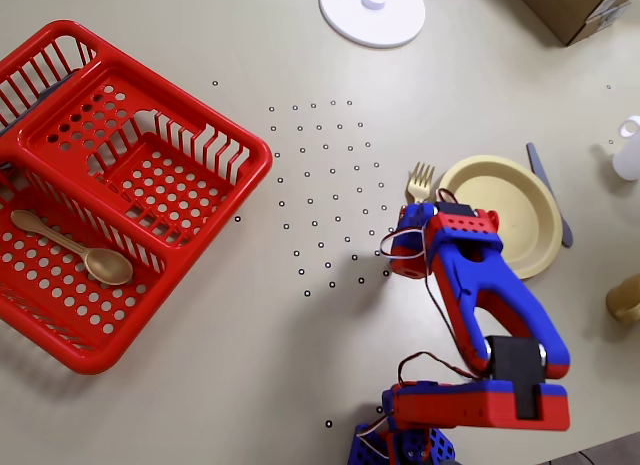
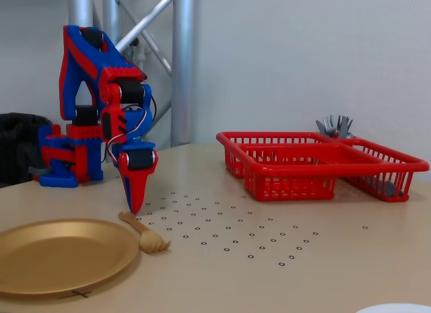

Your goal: Push the fork on the left side of the plate

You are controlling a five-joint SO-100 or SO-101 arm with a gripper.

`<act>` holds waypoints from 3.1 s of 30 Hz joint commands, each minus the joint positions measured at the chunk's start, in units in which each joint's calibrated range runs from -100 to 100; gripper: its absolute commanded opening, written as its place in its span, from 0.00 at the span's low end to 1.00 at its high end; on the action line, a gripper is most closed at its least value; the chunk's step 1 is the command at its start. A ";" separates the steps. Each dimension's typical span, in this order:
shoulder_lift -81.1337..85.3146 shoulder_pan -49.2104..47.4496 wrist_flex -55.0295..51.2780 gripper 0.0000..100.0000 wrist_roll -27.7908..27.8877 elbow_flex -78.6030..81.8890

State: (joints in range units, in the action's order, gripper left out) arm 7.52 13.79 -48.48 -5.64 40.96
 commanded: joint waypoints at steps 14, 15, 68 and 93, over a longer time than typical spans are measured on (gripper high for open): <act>3.90 5.45 4.49 0.00 3.32 1.02; 3.73 5.66 4.82 0.00 3.42 1.02; 61.88 -14.22 5.38 0.00 -1.37 25.50; 88.34 -16.23 6.34 0.00 4.49 58.95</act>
State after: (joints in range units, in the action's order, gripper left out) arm 95.26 -3.32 -40.71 -1.68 98.92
